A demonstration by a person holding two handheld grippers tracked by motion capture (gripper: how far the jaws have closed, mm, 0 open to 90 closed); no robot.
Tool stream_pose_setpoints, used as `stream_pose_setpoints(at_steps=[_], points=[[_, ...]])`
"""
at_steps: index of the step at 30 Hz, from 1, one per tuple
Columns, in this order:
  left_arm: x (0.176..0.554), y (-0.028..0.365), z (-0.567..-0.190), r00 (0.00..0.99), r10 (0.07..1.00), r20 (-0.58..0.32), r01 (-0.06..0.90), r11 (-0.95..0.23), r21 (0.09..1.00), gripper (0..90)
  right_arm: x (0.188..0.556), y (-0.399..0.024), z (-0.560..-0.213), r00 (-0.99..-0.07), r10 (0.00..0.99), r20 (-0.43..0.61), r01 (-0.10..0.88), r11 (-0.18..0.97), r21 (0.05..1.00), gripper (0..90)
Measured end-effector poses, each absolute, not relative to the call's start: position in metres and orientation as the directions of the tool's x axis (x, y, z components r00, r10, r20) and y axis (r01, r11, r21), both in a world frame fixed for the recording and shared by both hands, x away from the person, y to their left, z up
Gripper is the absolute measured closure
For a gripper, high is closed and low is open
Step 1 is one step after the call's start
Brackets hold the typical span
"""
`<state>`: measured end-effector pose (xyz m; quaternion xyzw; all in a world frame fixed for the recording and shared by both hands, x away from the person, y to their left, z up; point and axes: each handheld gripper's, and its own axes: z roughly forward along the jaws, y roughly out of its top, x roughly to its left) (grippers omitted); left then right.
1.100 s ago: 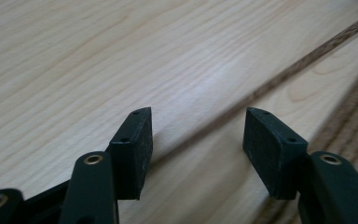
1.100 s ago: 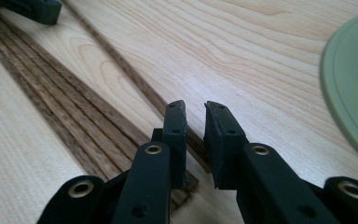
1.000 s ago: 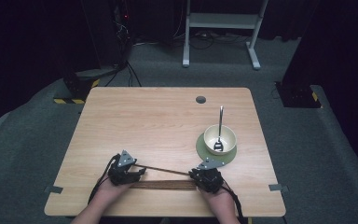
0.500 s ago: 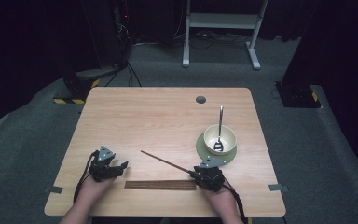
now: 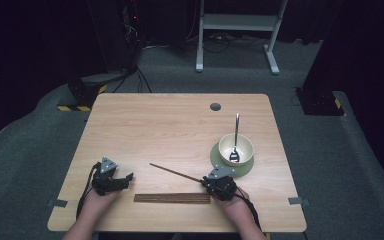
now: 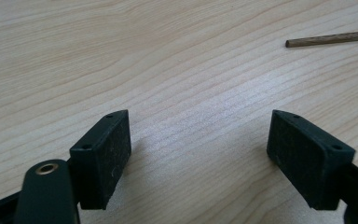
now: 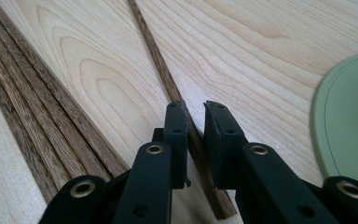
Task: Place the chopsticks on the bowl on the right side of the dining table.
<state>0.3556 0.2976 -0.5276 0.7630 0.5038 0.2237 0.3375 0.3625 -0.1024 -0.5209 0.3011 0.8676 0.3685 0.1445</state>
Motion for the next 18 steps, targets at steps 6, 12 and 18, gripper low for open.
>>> stream_pose_setpoints(at_steps=[6, 12, 18], points=[[0.355, 0.296, -0.528, 0.422, 0.907, 0.001, 0.608, -0.283, 0.741, 22.1, 0.360, -0.100, -0.520, -0.783, 0.619, -0.065, 0.391, 0.570, 0.723, 84.2], [0.355, 0.296, -0.528, 0.420, 0.907, -0.002, 0.609, -0.281, 0.741, 22.1, 0.358, -0.099, -0.513, -0.778, 0.623, -0.080, 0.366, 0.553, 0.749, 84.3], [0.355, 0.296, -0.528, 0.422, 0.906, 0.000, 0.609, -0.283, 0.741, 21.9, 0.353, -0.103, -0.503, -0.772, 0.633, -0.062, 0.357, 0.512, 0.781, 84.3]])
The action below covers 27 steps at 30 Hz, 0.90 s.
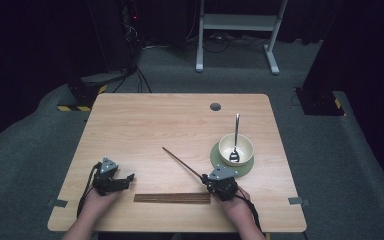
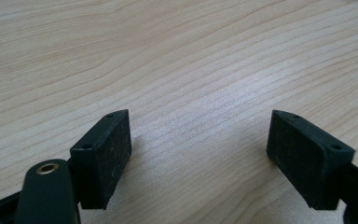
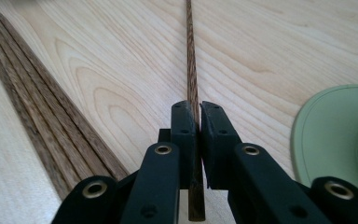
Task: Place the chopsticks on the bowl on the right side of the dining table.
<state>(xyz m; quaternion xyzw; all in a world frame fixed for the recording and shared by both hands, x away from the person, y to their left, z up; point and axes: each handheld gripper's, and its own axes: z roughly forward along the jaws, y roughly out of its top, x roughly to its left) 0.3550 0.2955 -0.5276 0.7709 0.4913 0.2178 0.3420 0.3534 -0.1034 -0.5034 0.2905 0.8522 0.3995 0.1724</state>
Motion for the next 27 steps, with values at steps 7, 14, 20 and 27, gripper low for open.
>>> stream_pose_setpoints(at_steps=[7, 14, 20, 27], points=[[0.355, 0.295, -0.528, 0.425, 0.905, 0.000, 0.608, -0.286, 0.741, 21.6, 0.348, -0.113, -0.490, -0.759, 0.649, -0.053, 0.350, 0.475, 0.807, 84.3], [0.355, 0.294, -0.528, 0.429, 0.903, -0.002, 0.611, -0.288, 0.737, 19.6, 0.343, -0.131, -0.470, -0.724, 0.686, -0.076, 0.331, 0.442, 0.834, 84.2], [0.356, 0.293, -0.528, 0.438, 0.899, 0.001, 0.611, -0.298, 0.734, 15.8, 0.345, -0.152, -0.457, -0.680, 0.729, -0.079, 0.334, 0.404, 0.851, 84.3], [0.356, 0.293, -0.528, 0.441, 0.898, 0.001, 0.610, -0.300, 0.733, 15.5, 0.349, -0.171, -0.449, -0.632, 0.770, -0.088, 0.343, 0.380, 0.859, 84.3]])
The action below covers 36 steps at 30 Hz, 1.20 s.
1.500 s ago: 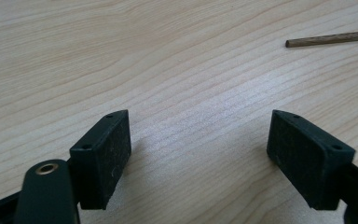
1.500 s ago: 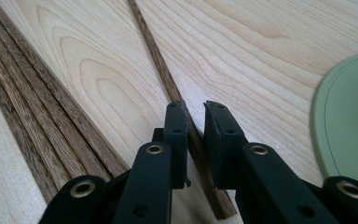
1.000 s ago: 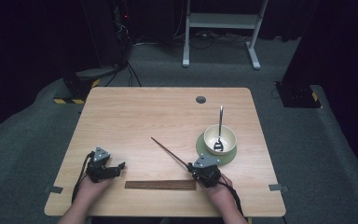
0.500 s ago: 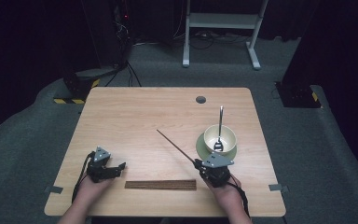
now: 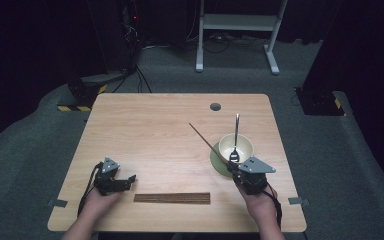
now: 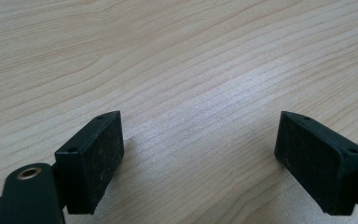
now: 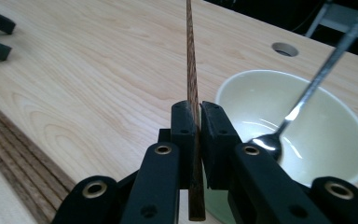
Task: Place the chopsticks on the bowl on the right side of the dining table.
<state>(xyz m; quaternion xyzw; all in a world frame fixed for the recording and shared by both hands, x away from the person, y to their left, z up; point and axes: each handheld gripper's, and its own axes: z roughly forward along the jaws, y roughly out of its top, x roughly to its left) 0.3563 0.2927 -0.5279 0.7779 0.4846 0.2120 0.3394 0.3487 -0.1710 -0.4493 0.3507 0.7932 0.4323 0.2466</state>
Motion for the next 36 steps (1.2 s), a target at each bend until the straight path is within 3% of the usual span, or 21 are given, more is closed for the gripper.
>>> stream_pose_setpoints(at_steps=[16, 36], points=[[0.356, 0.293, -0.528, 0.444, 0.896, 0.002, 0.609, -0.303, 0.733, 15.3, 0.362, -0.212, -0.455, -0.530, 0.846, -0.065, 0.420, 0.328, 0.846, 84.3], [0.356, 0.292, -0.528, 0.445, 0.895, 0.000, 0.610, -0.303, 0.732, 15.2, 0.370, -0.218, -0.463, -0.499, 0.865, -0.058, 0.457, 0.319, 0.830, 84.0]])
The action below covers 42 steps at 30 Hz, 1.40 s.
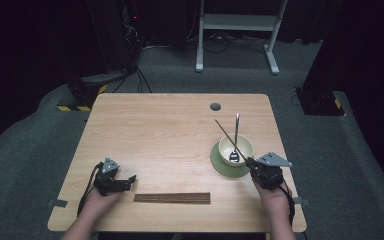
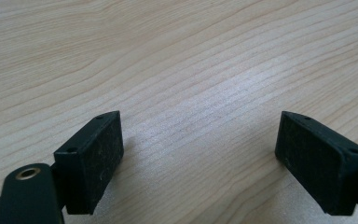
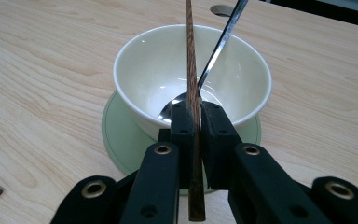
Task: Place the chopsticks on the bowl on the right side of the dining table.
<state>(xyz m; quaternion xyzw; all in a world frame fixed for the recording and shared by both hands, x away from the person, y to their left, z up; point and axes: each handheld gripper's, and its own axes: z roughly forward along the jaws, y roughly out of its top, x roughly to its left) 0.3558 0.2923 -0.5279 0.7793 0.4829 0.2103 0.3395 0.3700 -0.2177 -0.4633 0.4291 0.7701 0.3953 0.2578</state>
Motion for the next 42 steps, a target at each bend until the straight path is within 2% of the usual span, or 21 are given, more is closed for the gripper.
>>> stream_pose_setpoints(at_steps=[15, 24, 32, 36, 42], points=[[0.355, 0.292, -0.528, 0.448, 0.894, -0.001, 0.609, -0.305, 0.732, 15.2, 0.371, -0.220, -0.464, -0.487, 0.872, -0.055, 0.458, 0.308, 0.834, 82.7], [0.355, 0.292, -0.528, 0.450, 0.893, -0.001, 0.608, -0.306, 0.733, 15.3, 0.368, -0.219, -0.458, -0.480, 0.876, -0.044, 0.444, 0.286, 0.849, 71.3], [0.355, 0.292, -0.528, 0.451, 0.893, -0.001, 0.608, -0.307, 0.732, 15.2, 0.360, -0.207, -0.448, -0.480, 0.877, -0.011, 0.432, 0.247, 0.867, 50.8], [0.355, 0.292, -0.528, 0.450, 0.893, -0.001, 0.608, -0.306, 0.732, 15.2, 0.355, -0.194, -0.445, -0.510, 0.860, -0.014, 0.418, 0.263, 0.870, 49.6], [0.355, 0.292, -0.528, 0.450, 0.893, -0.001, 0.608, -0.306, 0.732, 15.2, 0.344, -0.169, -0.441, -0.567, 0.822, -0.051, 0.374, 0.312, 0.874, 52.5]])
